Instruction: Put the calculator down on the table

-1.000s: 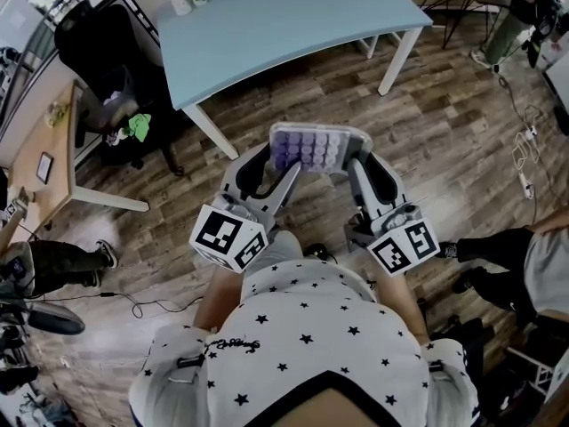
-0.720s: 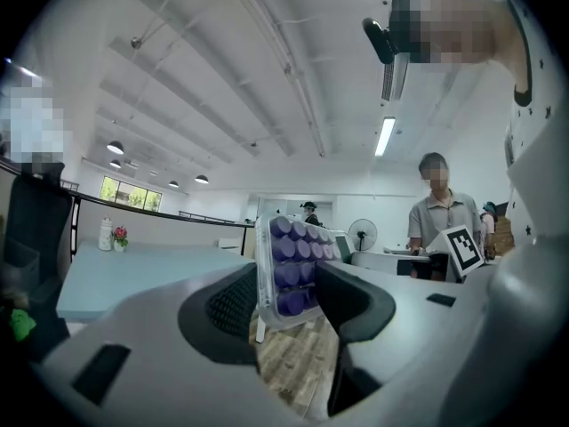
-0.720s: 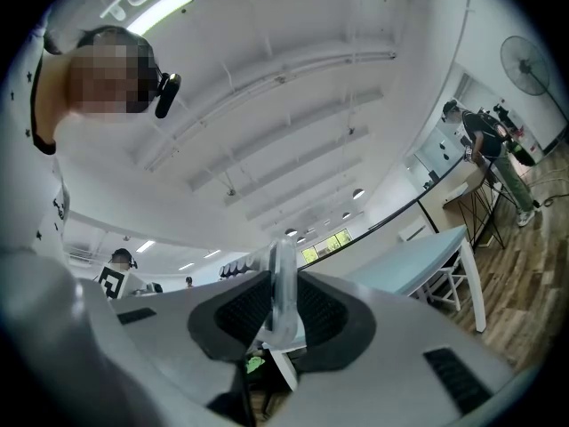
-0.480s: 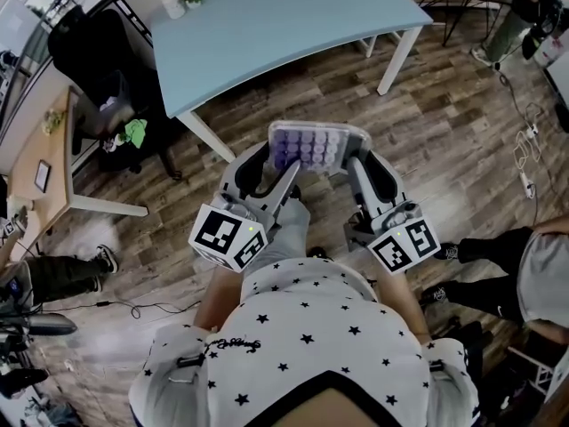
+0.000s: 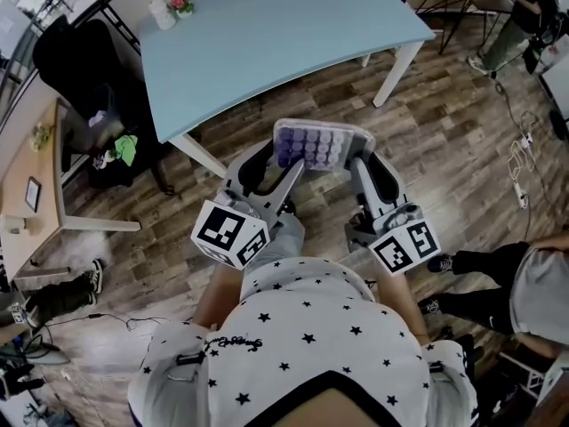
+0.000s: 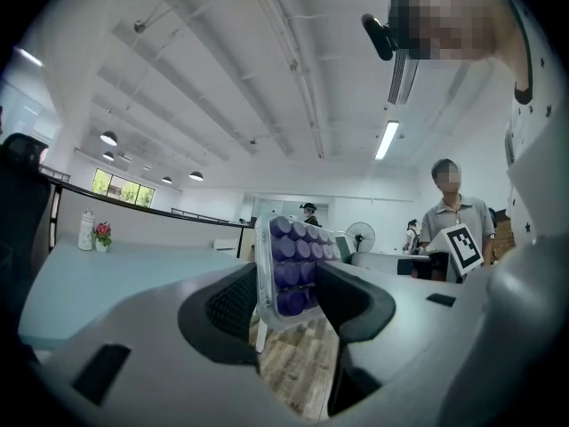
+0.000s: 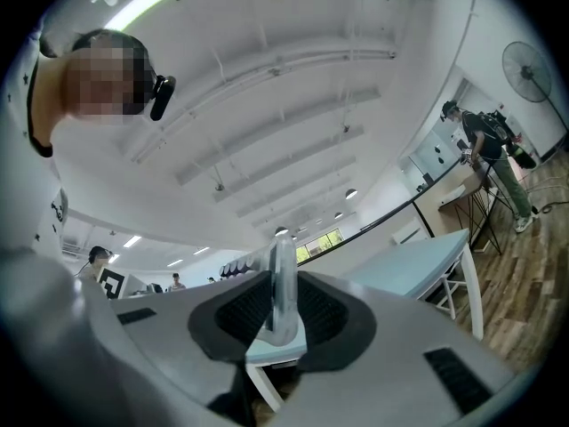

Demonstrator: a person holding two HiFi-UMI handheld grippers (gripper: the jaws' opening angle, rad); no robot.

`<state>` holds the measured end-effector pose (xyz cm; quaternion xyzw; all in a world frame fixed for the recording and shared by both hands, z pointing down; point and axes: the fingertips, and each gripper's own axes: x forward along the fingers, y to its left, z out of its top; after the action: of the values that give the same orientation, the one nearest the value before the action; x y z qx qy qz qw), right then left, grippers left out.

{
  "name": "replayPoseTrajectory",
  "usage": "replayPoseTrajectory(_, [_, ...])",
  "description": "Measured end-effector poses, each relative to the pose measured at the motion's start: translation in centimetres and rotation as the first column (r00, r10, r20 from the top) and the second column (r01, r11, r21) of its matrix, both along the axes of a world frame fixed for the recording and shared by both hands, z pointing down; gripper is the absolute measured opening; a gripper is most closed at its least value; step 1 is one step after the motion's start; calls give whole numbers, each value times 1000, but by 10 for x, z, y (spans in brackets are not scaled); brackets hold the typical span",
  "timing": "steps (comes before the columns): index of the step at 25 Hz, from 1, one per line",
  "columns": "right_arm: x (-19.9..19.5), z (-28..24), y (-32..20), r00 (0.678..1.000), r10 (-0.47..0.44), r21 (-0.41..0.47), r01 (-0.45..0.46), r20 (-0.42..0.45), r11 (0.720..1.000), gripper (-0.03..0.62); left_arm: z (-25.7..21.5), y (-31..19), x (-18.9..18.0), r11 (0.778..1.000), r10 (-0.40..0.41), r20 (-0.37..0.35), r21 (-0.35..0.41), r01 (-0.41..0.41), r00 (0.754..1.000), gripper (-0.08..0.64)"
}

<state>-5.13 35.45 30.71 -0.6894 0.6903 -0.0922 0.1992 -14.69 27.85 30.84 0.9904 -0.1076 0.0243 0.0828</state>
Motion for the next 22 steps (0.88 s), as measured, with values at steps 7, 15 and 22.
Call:
replayPoseTrajectory(7, [21, -2, -67, 1000, -6, -25, 6, -7, 1000, 72, -1, -66, 20, 1000, -6, -6, -19, 6, 1000, 213])
replayPoseTrajectory(15, [36, -3, -138, 1000, -14, -52, 13, -15, 999, 72, 1, -136, 35, 999, -13, -16, -36, 13, 1000, 213])
replayPoseTrajectory(22, [42, 2, -196, 999, -35, -58, 34, -11, 998, 72, 5, -191, 39, 999, -40, -14, -36, 39, 999, 213])
